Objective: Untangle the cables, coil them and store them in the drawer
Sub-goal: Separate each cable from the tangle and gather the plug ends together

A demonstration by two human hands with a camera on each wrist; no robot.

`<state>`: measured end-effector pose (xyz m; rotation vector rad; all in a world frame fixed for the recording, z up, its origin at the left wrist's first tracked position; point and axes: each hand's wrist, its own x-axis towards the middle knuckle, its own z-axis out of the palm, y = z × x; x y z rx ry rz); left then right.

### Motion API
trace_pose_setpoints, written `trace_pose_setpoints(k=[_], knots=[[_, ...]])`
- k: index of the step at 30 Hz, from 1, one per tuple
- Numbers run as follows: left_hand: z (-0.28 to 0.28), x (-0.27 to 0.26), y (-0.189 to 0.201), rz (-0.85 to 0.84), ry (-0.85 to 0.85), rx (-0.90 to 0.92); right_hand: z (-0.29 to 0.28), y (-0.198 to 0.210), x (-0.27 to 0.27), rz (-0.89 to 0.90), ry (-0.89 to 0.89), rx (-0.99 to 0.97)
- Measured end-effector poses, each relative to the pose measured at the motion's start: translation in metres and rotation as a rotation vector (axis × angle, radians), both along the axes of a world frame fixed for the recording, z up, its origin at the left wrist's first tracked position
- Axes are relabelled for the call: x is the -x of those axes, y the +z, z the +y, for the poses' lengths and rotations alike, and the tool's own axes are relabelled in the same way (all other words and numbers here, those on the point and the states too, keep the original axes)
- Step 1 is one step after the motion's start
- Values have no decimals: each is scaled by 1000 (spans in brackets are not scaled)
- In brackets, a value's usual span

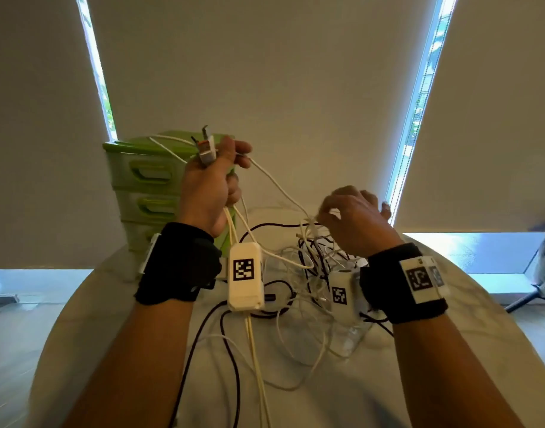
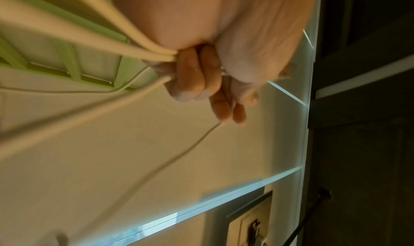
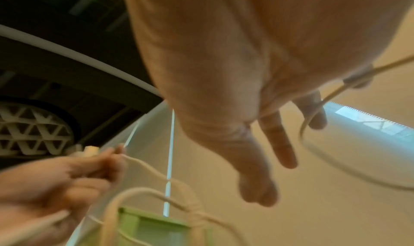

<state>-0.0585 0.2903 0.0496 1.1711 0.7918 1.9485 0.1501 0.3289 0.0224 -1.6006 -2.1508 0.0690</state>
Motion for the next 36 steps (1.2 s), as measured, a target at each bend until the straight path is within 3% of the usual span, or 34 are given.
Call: trace_pose_setpoints(k=[3, 6, 8, 10, 12, 14, 15, 18, 20, 22, 26, 28, 30, 33, 34, 36], knots=[[-5, 9, 7, -83, 25, -15, 14, -10, -23, -132, -70, 162], [-9, 5, 7, -12, 16, 23, 6, -5, -24, 215, 204, 160], [-12, -2, 6, 50, -27, 56, -9, 7, -11, 391, 477, 301], [-15, -4, 11, 98, -79, 69, -18, 12, 0, 306, 612, 488], [-22, 1, 21, 170, -115, 99, -20, 15, 0, 195, 597, 523], [-30, 8, 28, 282, -185, 173, -22, 22, -12, 234, 496, 475], [-34, 9, 29, 365, -219, 228, -27, 27, -18, 337, 457, 463], [-49, -9, 24, 725, -245, 369, -50, 44, -17, 729, 598, 555], [-60, -27, 24, 933, -263, 410, -70, 46, -6, 625, 705, 531], [-70, -34, 29, 1055, -293, 438, -78, 42, -3, 417, 636, 382], [-84, -24, 40, 1000, -272, 411, -63, 40, -41, 221, 181, 164], [-90, -27, 41, 948, -272, 384, -63, 41, -55, 6, 50, 123], [-94, -39, 41, 927, -257, 363, -75, 47, -50, -16, 190, 114], [-95, -59, 33, 908, -249, 394, -106, 64, -33, 413, 615, 173], [-96, -64, 29, 898, -262, 408, -114, 68, -28, 514, 692, 158], [-96, -70, 20, 852, -302, 422, -122, 73, -18, 507, 710, 0]])
